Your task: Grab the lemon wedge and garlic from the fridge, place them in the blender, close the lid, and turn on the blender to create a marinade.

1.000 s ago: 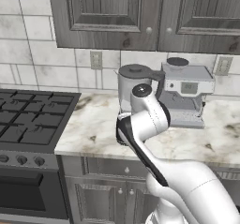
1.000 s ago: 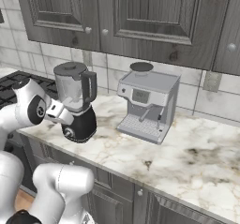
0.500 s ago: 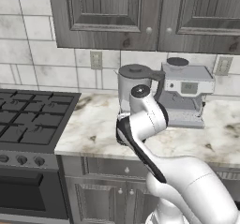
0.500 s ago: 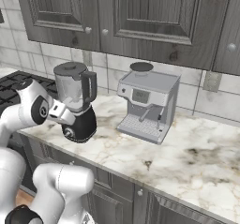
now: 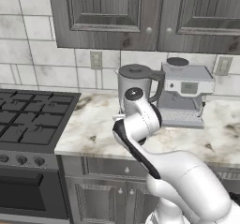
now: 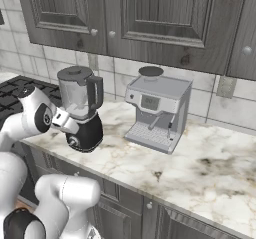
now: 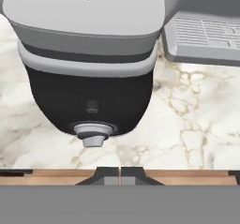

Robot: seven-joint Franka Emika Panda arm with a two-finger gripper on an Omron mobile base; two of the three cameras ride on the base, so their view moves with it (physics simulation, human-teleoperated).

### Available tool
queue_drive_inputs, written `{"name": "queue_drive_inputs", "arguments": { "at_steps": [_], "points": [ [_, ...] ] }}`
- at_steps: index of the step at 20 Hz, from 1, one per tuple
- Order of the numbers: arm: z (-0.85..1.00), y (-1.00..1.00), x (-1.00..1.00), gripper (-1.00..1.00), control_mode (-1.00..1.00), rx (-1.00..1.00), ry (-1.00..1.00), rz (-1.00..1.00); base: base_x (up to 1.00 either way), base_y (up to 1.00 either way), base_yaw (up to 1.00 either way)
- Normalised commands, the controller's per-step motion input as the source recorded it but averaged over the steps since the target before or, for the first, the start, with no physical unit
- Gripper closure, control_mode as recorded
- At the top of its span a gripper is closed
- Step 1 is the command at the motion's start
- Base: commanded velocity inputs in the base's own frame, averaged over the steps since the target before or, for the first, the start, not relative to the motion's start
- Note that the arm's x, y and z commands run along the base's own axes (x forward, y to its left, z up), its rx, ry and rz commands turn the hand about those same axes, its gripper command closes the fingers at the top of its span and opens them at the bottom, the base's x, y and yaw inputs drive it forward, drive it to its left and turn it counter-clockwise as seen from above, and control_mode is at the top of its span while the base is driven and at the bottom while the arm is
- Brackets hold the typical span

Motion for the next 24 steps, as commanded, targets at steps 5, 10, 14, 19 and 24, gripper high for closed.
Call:
{"name": "queue_drive_inputs", "arguments": {
  "at_steps": [5, 10, 14, 19, 24],
  "points": [
    [-0.17, 0.03, 0.16, 1.00, -1.00, 0.00, 0.00, -0.03, 0.00, 0.00, 0.00],
    [-0.21, 0.00, 0.16, 1.00, -1.00, 0.00, 0.00, -0.01, 0.00, 0.00, 0.00],
    [-0.15, 0.00, 0.22, 1.00, -1.00, 0.00, 0.00, -0.01, 0.00, 0.00, 0.00],
    [-0.08, 0.00, 0.26, 1.00, -1.00, 0.00, 0.00, 0.00, 0.00, 0.00, 0.00],
    [-0.12, 0.00, 0.28, 1.00, -1.00, 0.00, 0.00, 0.00, 0.00, 0.00, 0.00]
  ]
}}
